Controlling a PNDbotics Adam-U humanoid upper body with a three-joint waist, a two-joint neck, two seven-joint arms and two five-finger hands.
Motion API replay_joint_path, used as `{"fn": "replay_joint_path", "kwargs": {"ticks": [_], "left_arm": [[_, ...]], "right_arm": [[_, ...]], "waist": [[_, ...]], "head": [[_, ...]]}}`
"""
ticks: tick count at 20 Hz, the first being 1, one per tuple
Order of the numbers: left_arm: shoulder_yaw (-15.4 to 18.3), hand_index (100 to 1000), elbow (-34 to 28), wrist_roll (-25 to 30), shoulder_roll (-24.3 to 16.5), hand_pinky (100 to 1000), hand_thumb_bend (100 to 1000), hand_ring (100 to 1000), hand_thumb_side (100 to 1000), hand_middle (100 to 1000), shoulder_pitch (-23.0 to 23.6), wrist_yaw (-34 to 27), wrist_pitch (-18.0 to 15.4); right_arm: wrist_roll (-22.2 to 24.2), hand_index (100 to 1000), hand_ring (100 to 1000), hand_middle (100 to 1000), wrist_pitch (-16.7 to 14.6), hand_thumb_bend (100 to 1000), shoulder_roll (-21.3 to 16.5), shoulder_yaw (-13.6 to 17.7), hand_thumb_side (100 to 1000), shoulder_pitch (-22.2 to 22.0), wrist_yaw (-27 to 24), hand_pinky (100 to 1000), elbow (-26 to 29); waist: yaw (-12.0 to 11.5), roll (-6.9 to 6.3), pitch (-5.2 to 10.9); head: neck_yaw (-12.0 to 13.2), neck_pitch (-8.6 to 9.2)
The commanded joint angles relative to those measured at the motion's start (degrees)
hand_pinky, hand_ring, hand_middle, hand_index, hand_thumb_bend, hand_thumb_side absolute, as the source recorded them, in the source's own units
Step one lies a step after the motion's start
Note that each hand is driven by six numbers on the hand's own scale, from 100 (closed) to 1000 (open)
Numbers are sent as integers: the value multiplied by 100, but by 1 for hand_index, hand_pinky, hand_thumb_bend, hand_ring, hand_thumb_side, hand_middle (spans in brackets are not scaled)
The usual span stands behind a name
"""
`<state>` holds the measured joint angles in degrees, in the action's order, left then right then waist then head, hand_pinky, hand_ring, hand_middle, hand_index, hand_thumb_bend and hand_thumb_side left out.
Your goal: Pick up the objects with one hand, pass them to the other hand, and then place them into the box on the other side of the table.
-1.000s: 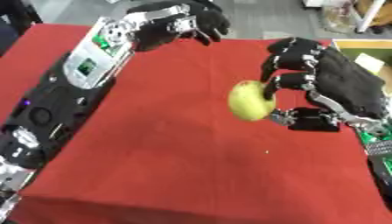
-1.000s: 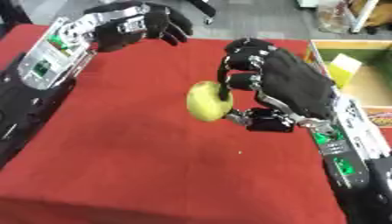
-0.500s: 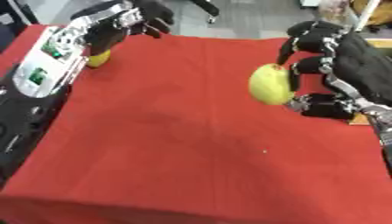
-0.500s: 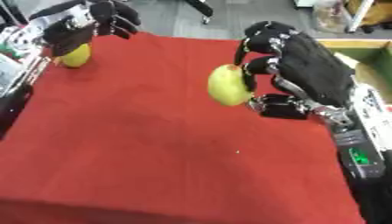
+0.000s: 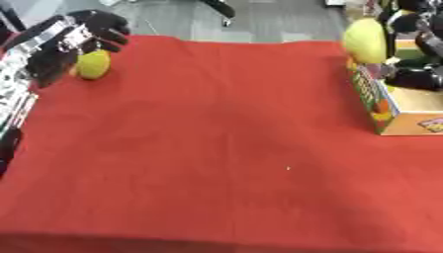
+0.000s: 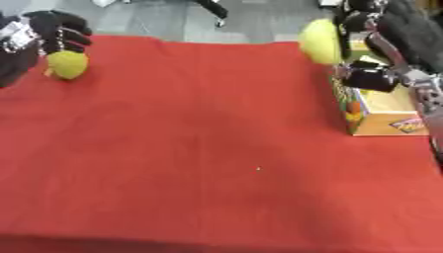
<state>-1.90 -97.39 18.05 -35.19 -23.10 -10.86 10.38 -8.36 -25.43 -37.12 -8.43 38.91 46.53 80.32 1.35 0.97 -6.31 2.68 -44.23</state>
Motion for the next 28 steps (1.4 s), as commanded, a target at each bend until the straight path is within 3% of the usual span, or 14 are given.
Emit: {"fn": "replay_joint_path", "kwargs": {"ticks": [1,6,10,12,18,20,24,28], "left_arm": [[261,812,-254,-131,17,824,618,766,755,725,145,20,20],[460,810,-437,-161,340,823,612,760,750,718,513,24,56],[583,810,-560,-181,559,823,609,757,747,716,687,13,62],[623,810,-634,-175,642,823,608,756,745,715,727,32,36],[657,811,-808,-138,816,822,607,753,741,711,749,27,13],[648,811,-839,-118,849,822,607,753,741,710,736,17,20],[640,811,-876,-97,909,822,607,751,741,709,727,-1,40],[642,812,-895,-89,938,822,608,751,741,708,733,-9,59]], "right_arm": [[-195,323,582,473,193,100,-447,291,100,269,25,721,-671],[-436,331,568,454,398,100,-574,648,100,693,222,711,-1959],[-527,331,556,431,417,100,-519,964,100,978,-48,697,-3050],[-555,336,554,427,406,100,-507,1075,100,1057,-191,692,-3498],[-766,364,547,417,510,100,-467,1278,243,1130,-381,681,-4451],[-837,394,558,432,519,100,-457,1309,237,1161,-400,691,-4708],[-883,528,589,471,363,100,-459,1311,218,1222,-241,709,-5137],[-824,818,650,552,319,100,-457,1312,212,1236,-114,735,-5368]], "waist": [[-26,-51,0],[-99,-71,-12],[-169,-79,-10],[-211,-80,-10],[-381,-66,-41],[-442,-61,-52],[-540,-42,-72],[-572,-26,-79]], "head": [[-177,11],[-619,11],[-926,11],[-1026,11],[-1228,11],[-1277,11],[-1336,11],[-1341,11]]}}
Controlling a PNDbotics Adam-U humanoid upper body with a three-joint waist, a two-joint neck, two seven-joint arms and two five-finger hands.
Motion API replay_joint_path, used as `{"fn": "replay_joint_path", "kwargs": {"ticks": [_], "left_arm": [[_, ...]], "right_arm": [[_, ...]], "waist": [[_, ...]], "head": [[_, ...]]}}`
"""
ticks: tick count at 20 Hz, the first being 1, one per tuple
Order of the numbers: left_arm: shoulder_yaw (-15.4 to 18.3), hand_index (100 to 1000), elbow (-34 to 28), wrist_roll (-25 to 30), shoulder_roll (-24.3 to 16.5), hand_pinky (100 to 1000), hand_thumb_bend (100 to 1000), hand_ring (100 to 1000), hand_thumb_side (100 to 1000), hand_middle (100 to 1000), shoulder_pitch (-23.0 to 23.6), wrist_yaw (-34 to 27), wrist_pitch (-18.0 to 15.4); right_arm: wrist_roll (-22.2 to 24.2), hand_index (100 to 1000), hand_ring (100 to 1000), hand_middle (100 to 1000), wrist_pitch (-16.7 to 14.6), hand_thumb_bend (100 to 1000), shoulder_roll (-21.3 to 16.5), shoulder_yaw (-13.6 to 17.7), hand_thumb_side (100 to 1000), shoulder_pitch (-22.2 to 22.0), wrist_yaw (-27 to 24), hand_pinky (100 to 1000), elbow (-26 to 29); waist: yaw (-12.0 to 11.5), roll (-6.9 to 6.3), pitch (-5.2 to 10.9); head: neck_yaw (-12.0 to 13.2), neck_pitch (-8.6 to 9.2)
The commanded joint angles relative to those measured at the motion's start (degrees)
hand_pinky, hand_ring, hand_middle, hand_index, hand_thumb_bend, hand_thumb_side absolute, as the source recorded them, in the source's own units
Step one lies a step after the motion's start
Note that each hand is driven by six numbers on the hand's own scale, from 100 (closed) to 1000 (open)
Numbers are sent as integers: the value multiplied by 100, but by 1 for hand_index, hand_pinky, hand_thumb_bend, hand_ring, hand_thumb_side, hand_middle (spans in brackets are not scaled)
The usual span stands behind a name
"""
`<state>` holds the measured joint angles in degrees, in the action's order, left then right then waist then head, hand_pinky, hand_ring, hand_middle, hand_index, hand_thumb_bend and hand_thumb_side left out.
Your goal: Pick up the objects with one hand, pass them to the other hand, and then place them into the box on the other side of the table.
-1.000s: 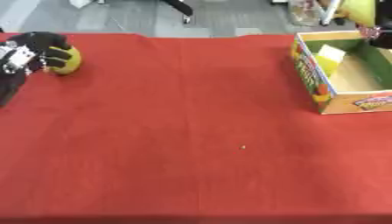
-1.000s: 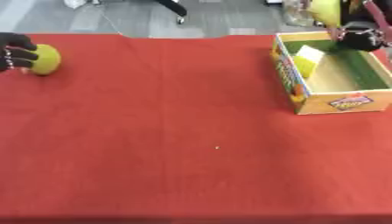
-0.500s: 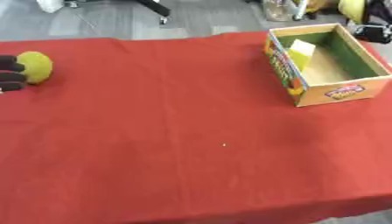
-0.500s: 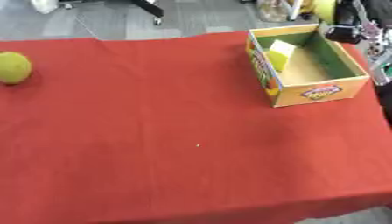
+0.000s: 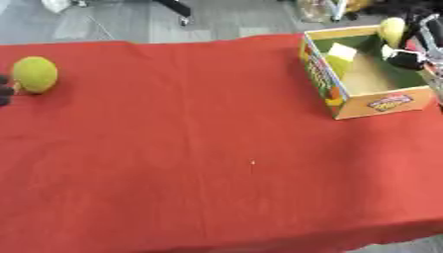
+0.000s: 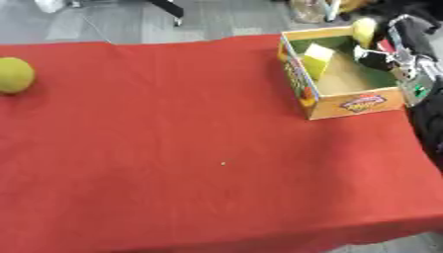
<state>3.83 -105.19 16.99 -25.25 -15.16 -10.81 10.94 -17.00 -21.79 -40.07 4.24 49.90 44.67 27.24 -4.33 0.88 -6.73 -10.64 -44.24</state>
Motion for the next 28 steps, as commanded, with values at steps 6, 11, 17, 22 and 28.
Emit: {"fn": "replay_joint_path", "kwargs": {"ticks": [6,11,17,22,28], "left_arm": [[67,813,-107,45,-31,822,618,751,738,708,-44,-17,28],[77,813,-99,49,-18,822,623,750,736,708,-32,-21,36],[81,813,-90,63,-14,822,629,750,733,707,-29,-23,48],[82,813,-84,66,-9,822,632,750,731,707,-25,-24,52],[87,813,-82,68,-5,824,632,750,730,707,-14,-18,53]], "right_arm": [[203,932,667,576,-201,100,-183,73,428,132,-6,741,-58],[211,960,679,595,-345,100,-220,71,473,113,-10,746,24],[117,970,689,608,-426,100,-265,62,334,84,132,751,178],[206,1000,729,686,-470,100,-294,21,100,76,451,771,285],[462,1000,756,769,-399,100,-328,62,113,74,921,781,373]], "waist": [[-19,-11,-34],[-20,-9,-32],[-8,-12,-37],[1,-15,-39],[5,-17,-31]], "head": [[-1,12],[-5,12],[-9,12],[-22,12],[-30,12]]}}
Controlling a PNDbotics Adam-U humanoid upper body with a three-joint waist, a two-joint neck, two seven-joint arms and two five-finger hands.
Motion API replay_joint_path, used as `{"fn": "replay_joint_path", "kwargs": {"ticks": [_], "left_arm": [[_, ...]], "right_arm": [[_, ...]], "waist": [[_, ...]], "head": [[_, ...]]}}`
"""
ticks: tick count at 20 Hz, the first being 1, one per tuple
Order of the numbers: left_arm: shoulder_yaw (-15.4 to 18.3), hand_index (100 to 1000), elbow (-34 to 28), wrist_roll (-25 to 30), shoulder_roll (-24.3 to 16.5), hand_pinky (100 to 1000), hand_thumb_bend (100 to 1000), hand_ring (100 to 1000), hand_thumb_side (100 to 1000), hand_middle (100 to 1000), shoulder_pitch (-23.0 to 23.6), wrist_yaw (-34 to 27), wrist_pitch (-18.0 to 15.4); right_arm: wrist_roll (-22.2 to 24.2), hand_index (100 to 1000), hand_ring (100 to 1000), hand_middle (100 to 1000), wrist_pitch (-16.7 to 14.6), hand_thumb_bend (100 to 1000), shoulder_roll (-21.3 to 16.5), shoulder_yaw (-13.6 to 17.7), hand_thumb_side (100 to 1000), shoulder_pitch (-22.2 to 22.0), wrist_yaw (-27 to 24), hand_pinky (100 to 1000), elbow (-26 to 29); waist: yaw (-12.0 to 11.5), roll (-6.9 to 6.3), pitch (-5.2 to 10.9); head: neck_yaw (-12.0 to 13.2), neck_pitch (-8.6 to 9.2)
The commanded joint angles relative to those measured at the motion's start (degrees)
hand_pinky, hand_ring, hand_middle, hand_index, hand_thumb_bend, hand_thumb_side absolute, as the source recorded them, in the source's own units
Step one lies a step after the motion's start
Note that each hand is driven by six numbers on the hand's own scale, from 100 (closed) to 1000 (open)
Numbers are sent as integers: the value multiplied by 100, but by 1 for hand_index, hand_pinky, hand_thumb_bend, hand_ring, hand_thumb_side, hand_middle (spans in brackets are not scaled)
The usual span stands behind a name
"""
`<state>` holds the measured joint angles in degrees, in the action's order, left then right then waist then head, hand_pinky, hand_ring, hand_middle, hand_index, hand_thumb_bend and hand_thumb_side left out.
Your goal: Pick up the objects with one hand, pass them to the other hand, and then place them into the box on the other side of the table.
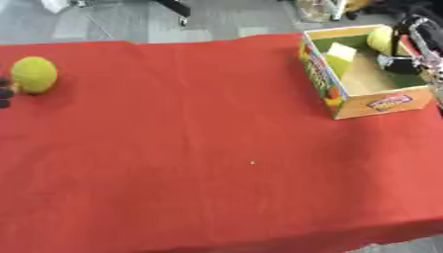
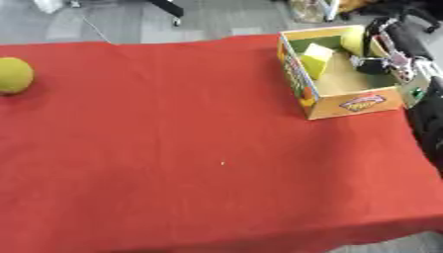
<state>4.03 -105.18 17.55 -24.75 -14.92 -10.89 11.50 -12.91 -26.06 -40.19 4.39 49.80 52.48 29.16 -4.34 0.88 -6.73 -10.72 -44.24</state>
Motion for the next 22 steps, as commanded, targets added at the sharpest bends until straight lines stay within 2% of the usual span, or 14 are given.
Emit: {"fn": "replay_joint_path", "kwargs": {"ticks": [1,14,20,21,22], "left_arm": [[67,813,-82,10,-53,825,633,750,730,707,-36,-9,-2],[61,814,-89,39,-44,829,638,750,729,706,-11,-20,17],[58,814,-98,47,-40,830,637,751,730,707,-1,-15,20],[57,814,-97,48,-40,831,637,751,730,707,1,-15,21],[56,814,-98,50,-38,831,637,751,729,707,3,-15,22]], "right_arm": [[55,1000,757,773,43,100,-319,55,114,84,180,782,189],[30,1000,752,789,35,100,-315,59,133,101,416,787,236],[69,999,756,795,-42,100,-303,61,100,106,422,792,240],[75,951,751,786,-52,100,-304,63,119,107,410,790,242],[67,916,743,768,-49,100,-306,70,256,107,391,785,248]], "waist": [[6,-16,-29],[12,-17,-19],[13,-15,-17],[12,-15,-17],[12,-14,-17]], "head": [[-26,12],[-65,12],[-71,12],[-70,12],[-69,12]]}}
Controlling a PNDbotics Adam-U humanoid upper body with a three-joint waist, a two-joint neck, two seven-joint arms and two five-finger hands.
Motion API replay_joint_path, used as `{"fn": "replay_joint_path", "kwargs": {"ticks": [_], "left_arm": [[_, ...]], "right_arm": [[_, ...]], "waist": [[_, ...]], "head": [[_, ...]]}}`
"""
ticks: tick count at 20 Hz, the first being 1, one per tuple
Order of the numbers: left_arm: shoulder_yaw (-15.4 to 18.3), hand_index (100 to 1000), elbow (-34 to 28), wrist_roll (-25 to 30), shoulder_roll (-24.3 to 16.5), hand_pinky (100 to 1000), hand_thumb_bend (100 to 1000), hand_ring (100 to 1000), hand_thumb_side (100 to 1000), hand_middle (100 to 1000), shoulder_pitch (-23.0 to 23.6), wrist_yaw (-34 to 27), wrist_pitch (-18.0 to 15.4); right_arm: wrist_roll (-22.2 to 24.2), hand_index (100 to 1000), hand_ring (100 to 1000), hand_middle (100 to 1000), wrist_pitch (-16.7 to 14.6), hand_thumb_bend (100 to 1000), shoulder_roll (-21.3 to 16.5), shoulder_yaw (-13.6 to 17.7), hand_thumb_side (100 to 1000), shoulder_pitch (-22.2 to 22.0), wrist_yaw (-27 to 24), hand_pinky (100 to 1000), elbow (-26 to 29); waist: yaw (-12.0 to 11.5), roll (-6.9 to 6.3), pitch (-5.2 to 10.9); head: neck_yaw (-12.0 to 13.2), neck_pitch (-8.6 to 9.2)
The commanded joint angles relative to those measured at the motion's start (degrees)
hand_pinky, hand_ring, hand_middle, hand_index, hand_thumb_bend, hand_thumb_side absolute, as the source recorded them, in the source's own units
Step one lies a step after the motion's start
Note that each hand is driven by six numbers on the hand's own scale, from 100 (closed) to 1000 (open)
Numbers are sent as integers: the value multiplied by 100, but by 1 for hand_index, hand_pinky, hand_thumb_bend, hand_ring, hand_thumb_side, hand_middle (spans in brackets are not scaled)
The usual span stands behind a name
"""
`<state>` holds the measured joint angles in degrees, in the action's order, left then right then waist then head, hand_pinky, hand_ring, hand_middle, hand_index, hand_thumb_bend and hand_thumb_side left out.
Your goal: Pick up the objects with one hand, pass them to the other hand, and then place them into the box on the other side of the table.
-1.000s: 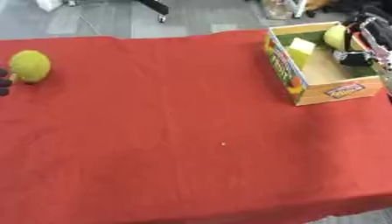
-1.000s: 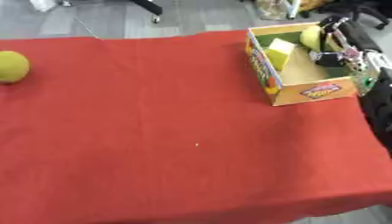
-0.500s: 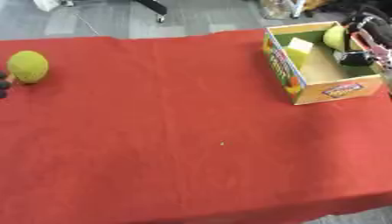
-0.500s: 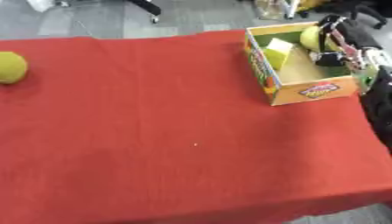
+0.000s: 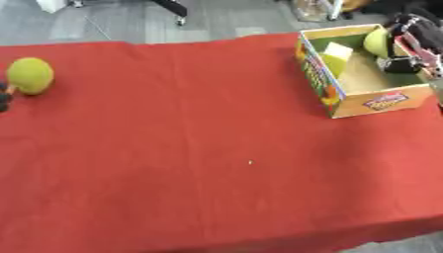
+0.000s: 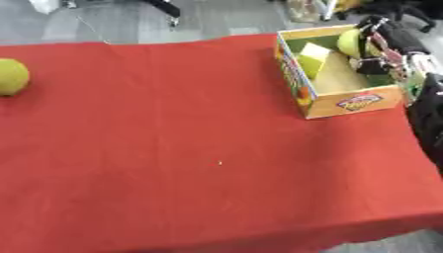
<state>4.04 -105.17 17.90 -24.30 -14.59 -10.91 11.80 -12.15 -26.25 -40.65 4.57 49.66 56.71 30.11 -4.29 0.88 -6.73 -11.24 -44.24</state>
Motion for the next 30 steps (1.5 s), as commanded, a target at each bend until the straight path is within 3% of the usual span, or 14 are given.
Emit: {"fn": "replay_joint_path", "kwargs": {"ticks": [1,2,5,14,30], "left_arm": [[56,814,-100,16,-81,831,638,751,729,707,-28,-13,-8],[57,814,-101,17,-80,830,638,751,729,706,-26,-14,-8],[56,814,-102,18,-78,831,639,751,726,706,-21,-15,-6],[54,813,-103,26,-77,832,637,750,730,707,-7,-18,-1],[49,812,-113,43,-69,834,636,750,731,707,0,-29,5]], "right_arm": [[-37,854,729,735,-30,100,-257,63,364,122,-79,776,162],[-76,822,722,722,-39,100,-255,71,456,121,-139,774,178],[-43,815,713,714,-105,100,-246,71,517,119,-425,774,181],[422,842,723,731,-163,100,-257,45,478,117,-1039,784,226],[653,909,742,771,-121,100,-265,32,529,112,-1243,788,244]], "waist": [[8,-14,-16],[9,-13,-16],[10,-12,-16],[8,-10,-21],[-7,-8,-24]], "head": [[-16,12],[-15,12],[-19,12],[-37,12],[-80,12]]}}
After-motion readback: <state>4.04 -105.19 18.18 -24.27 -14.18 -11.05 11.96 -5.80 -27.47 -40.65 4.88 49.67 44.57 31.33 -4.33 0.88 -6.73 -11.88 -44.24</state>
